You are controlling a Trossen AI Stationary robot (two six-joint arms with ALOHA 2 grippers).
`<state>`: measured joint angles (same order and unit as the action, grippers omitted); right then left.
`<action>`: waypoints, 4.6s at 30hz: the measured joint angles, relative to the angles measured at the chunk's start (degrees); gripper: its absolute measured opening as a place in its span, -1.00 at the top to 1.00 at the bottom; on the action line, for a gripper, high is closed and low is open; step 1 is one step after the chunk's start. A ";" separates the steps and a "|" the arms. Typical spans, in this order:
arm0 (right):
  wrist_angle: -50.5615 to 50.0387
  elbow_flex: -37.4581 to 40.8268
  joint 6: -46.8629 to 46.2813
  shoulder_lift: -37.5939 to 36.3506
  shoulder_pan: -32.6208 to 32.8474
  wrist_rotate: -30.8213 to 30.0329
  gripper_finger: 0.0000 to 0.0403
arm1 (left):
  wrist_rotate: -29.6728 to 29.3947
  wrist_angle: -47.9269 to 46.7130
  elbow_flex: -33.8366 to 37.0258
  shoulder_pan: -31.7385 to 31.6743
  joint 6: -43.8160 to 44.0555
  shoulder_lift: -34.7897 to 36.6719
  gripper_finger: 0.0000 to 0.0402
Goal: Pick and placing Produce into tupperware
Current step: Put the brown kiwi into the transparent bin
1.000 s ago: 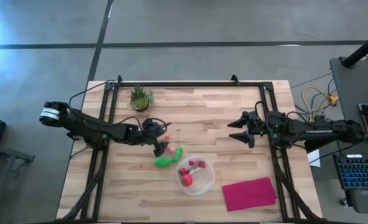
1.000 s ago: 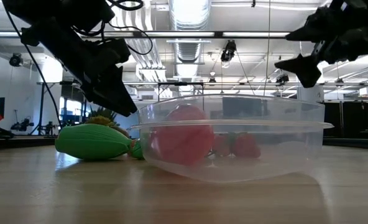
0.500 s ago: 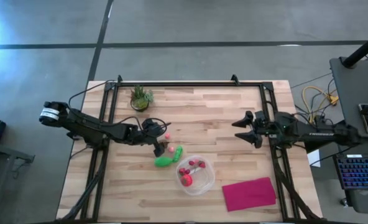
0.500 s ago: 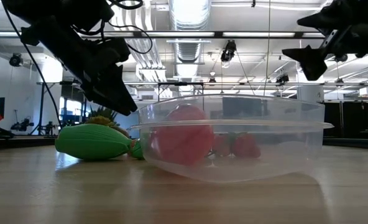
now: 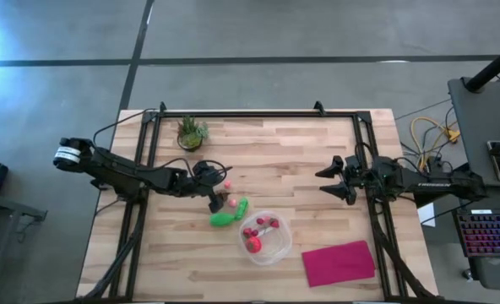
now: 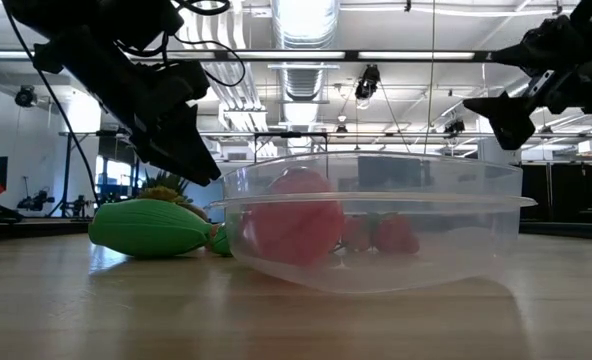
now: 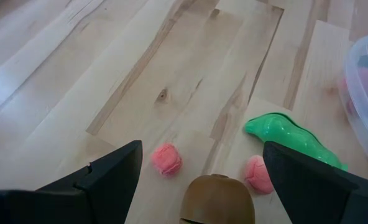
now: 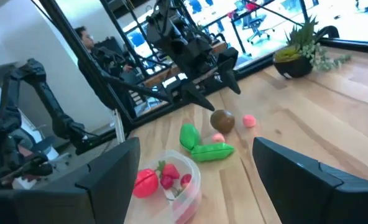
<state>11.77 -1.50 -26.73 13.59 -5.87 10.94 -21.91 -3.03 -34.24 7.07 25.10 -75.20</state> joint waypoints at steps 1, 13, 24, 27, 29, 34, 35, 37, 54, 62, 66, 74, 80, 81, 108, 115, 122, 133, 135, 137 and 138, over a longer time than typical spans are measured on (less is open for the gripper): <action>0.07 0.00 0.81 0.06 0.00 0.00 -0.52 | 0.02 -0.02 0.00 0.00 0.00 0.00 -0.59; -6.85 -0.02 7.19 0.10 -0.02 -6.54 -0.56 | 0.24 0.00 0.02 0.00 -0.01 0.00 -0.59; -11.22 -0.03 7.25 0.10 -0.02 -8.04 -0.53 | 0.63 -0.05 0.02 0.00 -13.56 0.00 -0.59; -11.22 -0.02 7.26 0.10 -0.02 -8.04 -0.55 | 2.38 -1.84 0.02 0.02 -16.12 0.00 -0.59; -11.22 -0.04 7.25 0.10 -0.02 -8.03 -0.55 | 3.58 -4.79 0.02 0.15 -16.33 0.00 -0.59; -11.21 -0.04 7.25 0.10 -0.02 -8.04 -0.54 | 6.03 -16.86 -4.58 0.24 -9.88 0.32 -0.59; -11.20 -0.04 7.25 0.10 -0.02 -8.04 -0.53 | 5.99 -19.80 -6.05 0.24 -8.06 0.35 -0.59; -11.21 -0.04 7.25 0.10 -0.02 -8.04 -0.52 | 5.80 -25.55 -8.87 0.24 -4.73 0.35 -0.59; -11.20 -0.07 7.24 0.10 -0.03 -8.03 -0.56 | 5.53 -29.28 -16.02 1.38 -4.58 0.35 -0.59; -11.20 -0.07 7.24 0.10 -0.02 -8.02 -0.56 | 8.44 -36.20 -15.91 1.29 5.50 -0.52 -0.59; -11.22 -0.07 7.24 0.15 -0.02 -8.04 -0.54 | 7.98 -36.44 -15.91 1.27 1.31 -0.57 -0.59; -11.22 -0.07 7.24 0.17 -0.02 -8.04 -0.55 | 11.53 -34.95 -15.26 1.23 1.38 -1.02 -0.59; -11.20 -0.08 7.24 0.32 -0.02 -8.04 -0.52 | 13.51 -34.78 -14.98 1.28 1.33 -5.67 -0.59; -11.21 -0.09 7.24 0.39 -0.02 -8.03 -0.52 | 13.61 -34.24 -14.99 1.29 1.20 -6.75 -0.59; -11.28 -0.09 7.24 0.48 -0.04 -8.03 -0.55 | 9.22 -27.82 -17.19 1.27 -6.43 -14.54 -0.59; -11.35 -0.09 7.24 0.48 -0.04 -8.02 -0.53 | 9.72 -21.60 -16.76 1.15 -7.62 -16.54 -0.59; -11.35 -0.09 7.24 0.48 -0.04 -8.04 -0.56 | 11.34 -22.54 -16.72 0.87 -6.04 -19.65 -0.57; -11.59 -0.09 7.24 0.50 -0.04 -8.04 -0.57 | 11.78 -25.13 -16.24 0.87 -6.01 -18.93 -0.34; -11.59 -0.09 7.24 0.46 -0.03 -8.03 -0.57 | 11.76 -25.20 -16.26 0.87 -6.01 -18.85 -0.30; -11.57 -0.09 7.24 0.45 -0.04 -8.04 -0.56 | 11.76 -25.18 -16.26 0.87 -6.01 -18.59 -0.26; -11.59 -0.09 7.24 0.48 -0.04 -8.02 -0.56 | 11.79 -25.20 -16.32 0.87 -6.01 -18.43 -0.24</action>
<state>0.19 -1.58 -19.49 14.06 -5.91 2.92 -10.12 -28.23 -50.56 7.94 19.09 -93.63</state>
